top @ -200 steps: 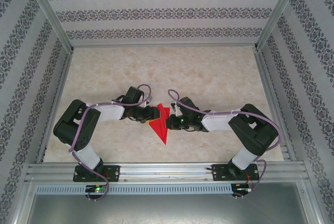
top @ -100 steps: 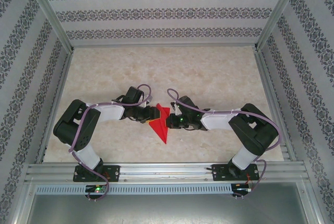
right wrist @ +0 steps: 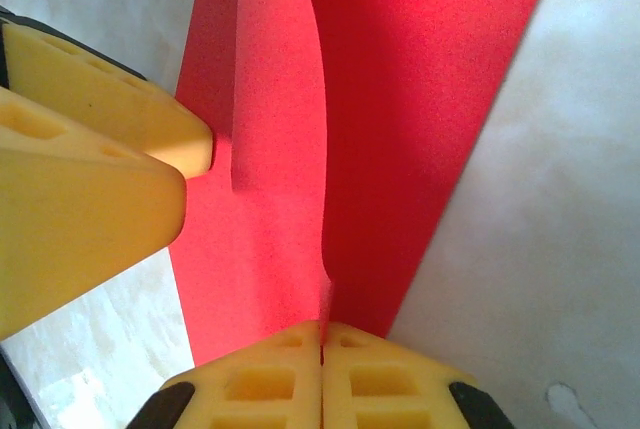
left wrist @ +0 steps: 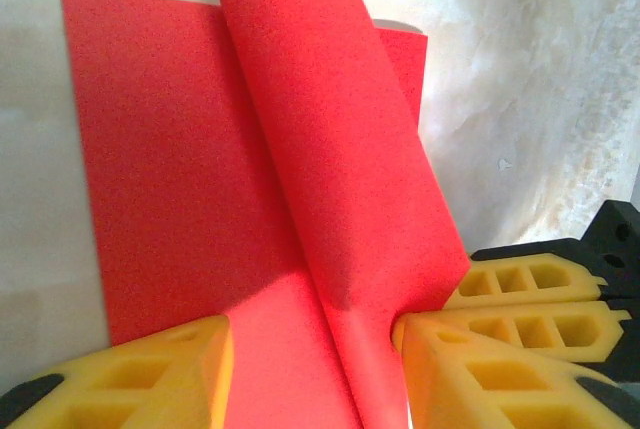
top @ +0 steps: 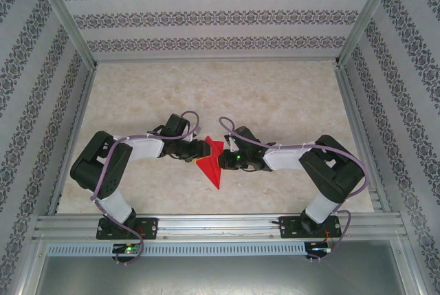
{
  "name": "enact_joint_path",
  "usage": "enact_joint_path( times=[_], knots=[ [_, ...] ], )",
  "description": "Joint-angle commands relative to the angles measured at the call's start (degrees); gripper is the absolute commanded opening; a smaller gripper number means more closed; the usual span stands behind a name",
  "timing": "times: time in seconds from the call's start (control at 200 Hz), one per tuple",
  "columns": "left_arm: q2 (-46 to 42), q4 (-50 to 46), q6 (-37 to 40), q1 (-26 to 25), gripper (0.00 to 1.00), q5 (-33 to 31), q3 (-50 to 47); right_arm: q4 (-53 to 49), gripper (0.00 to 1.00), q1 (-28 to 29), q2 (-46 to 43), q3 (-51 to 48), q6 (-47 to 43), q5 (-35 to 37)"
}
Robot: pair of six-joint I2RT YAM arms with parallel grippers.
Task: Fold a paper plane with a square sheet of paper (fold left side to right side)
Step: Fourth fold the wing at the center of the table.
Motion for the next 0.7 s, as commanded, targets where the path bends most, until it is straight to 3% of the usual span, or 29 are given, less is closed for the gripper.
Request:
enact_joint_path(
  times=[0.0,0.4,0.625,0.655,0.694],
  knots=[
    [2.34,-2.12,2.43,-1.13,0.48,-5.10,-0.24,-0.42,0.07,-0.42,1.85,0.90,-0.46,0.36],
    [-2.35,-2.94,1.72,-1.07,0.49,-4.34,0.61,-2.21,0.06,0.17,3.60,-1.47,1.75,2.35],
    [-8.40,-9.39,5.73,-0.77,0.51,-8.56,3.02,-4.26,0.02,0.10,3.66,-1.23,0.98,3.17],
    [-8.94,-9.30,6.04,-0.58,0.47,-7.94,2.97,-4.50,0.01,0.10,3.68,-1.13,0.78,3.17],
    [-9.27,-8.29,6.29,-0.39,0.30,-5.87,2.72,-4.79,0.00,0.11,3.76,-0.95,0.65,3.21]
  ],
)
